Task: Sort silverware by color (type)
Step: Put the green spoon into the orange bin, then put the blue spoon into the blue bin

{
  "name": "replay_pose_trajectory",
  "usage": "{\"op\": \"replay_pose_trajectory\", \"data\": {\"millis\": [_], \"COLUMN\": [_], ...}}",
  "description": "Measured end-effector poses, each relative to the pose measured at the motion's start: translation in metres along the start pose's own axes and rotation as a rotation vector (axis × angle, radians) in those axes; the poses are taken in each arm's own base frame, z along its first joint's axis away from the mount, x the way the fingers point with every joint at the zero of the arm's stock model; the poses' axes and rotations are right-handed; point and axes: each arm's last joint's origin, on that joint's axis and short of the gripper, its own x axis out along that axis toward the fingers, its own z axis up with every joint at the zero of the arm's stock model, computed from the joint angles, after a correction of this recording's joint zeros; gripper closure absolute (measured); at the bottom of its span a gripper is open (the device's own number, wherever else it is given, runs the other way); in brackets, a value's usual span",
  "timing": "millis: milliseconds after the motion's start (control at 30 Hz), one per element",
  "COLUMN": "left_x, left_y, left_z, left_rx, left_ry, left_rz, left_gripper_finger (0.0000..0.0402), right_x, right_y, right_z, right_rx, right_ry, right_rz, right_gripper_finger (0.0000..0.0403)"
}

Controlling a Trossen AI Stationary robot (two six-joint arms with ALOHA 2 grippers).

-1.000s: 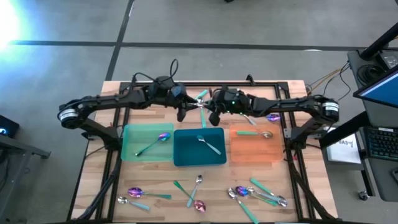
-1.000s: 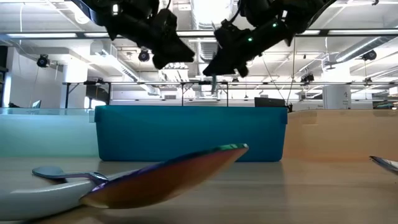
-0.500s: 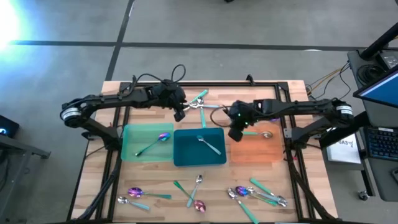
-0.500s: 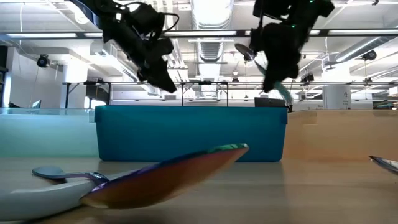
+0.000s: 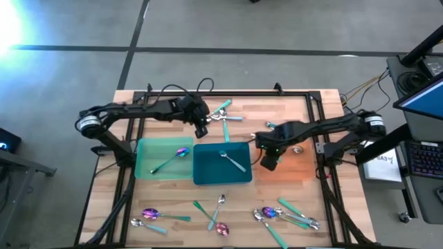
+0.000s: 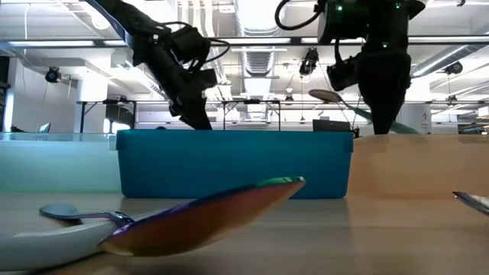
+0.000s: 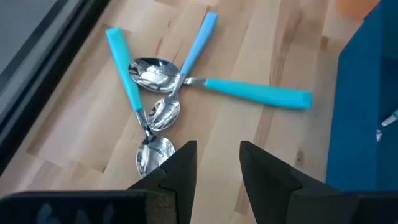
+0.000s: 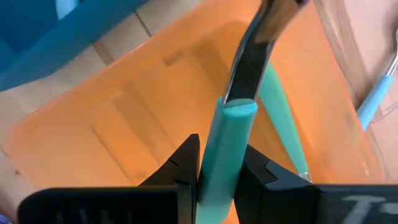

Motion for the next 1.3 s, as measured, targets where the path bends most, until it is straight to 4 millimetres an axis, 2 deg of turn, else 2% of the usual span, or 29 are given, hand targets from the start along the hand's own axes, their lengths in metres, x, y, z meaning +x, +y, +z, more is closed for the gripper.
{"op": "replay_pose_trajectory", "data": {"millis": [100,300,433,533,667,867,1067,1300], "left_x": [0.007,0.024,0.04,0.052,0.066,0.089,0.112,0.122], "left_y": [0.0,0.0,0.001,0.002,0.005,0.01,0.017,0.023], "left_z": [-0.002,-0.004,-0.002,0.006,0.028,0.053,0.062,0.07], "left_rx": [0.012,0.08,0.115,0.115,0.129,0.22,0.267,0.278], "left_ry": [0.017,0.024,-0.028,-0.031,-0.039,0.031,0.108,0.145], "left_rz": [-0.002,-0.004,0.001,0.001,0.003,-0.007,-0.018,-0.021], "left_gripper_finger": [0.0294,0.0294,0.0294,0.0294,0.0294,0.0294,0.0294,0.0294], "right_x": [0.004,0.006,0.004,0.004,0.004,0.004,0.004,0.004], "right_y": [0.001,0.001,0.0,0.0,0.0,-0.004,-0.004,-0.004], "right_z": [0.001,0.001,0.0,-0.001,0.0,0.001,0.001,0.0], "right_rx": [0.017,0.014,-0.022,-0.06,-0.105,-0.104,-0.083,-0.085], "right_ry": [0.014,0.023,0.023,0.025,0.025,-0.026,-0.028,-0.015], "right_rz": [-0.012,-0.021,-0.021,-0.022,-0.025,-0.137,-0.141,-0.148], "right_gripper_finger": [0.034,0.0228,0.0196,0.0192,0.0197,0.0207,0.0207,0.0209]}}
